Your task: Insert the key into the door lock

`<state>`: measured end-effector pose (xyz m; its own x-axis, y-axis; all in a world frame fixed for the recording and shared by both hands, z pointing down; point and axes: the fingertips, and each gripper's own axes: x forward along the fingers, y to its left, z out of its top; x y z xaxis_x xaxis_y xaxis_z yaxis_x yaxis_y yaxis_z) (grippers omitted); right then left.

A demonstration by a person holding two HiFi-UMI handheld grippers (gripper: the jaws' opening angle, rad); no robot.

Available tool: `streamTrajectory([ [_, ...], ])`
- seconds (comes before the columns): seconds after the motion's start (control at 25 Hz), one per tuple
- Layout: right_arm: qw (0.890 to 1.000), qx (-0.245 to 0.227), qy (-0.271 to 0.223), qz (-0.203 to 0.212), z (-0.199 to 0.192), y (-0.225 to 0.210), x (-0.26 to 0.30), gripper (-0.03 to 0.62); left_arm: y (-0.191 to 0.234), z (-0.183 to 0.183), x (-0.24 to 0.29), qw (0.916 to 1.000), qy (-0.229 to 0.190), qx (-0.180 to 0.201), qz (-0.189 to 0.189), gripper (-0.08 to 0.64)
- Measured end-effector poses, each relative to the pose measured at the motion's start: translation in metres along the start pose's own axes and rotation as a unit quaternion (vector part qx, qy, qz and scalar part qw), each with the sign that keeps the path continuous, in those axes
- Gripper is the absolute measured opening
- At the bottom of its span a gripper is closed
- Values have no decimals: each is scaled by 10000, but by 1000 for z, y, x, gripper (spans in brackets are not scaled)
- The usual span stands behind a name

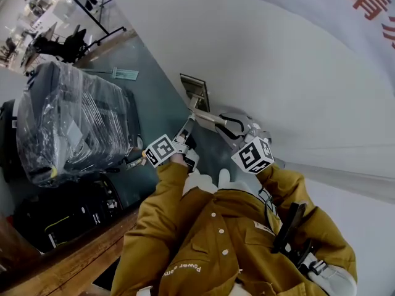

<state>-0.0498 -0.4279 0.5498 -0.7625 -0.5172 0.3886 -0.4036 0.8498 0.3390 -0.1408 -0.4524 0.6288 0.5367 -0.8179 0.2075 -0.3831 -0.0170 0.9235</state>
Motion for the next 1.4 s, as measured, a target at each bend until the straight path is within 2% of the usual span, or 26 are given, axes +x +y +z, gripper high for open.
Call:
streamTrajectory([
  [0.24, 10000, 19, 27, -8, 0, 0, 0, 123, -4, 4, 5, 9939, -203, -894, -621, 26],
  [0.44, 10000, 32, 35, -17, 0, 0, 0, 123, -9, 1, 3, 9918, -108, -992, -803, 26],
  [0.56, 10000, 30, 44, -18, 0, 0, 0, 123, -4, -1, 4, 9919, -53, -1018, -755, 26],
  [0.8, 9999, 65, 79, -25, -1, 0, 0, 123, -10, 2, 14, 9850, -20, -1389, -1023, 26],
  [1.2, 9999, 85, 123, 72, -1, 1, 0, 120, -8, 7, 35, 9833, 65, -1432, -1125, 28],
  [1.32, 9998, 77, 141, 81, -1, 1, 0, 120, -4, 8, 37, 9868, 52, -1226, -1058, 29],
  [1.4, 9999, 78, 128, 65, -1, 0, 1, 121, 0, 9, 36, 9921, 40, -944, -826, 38],
])
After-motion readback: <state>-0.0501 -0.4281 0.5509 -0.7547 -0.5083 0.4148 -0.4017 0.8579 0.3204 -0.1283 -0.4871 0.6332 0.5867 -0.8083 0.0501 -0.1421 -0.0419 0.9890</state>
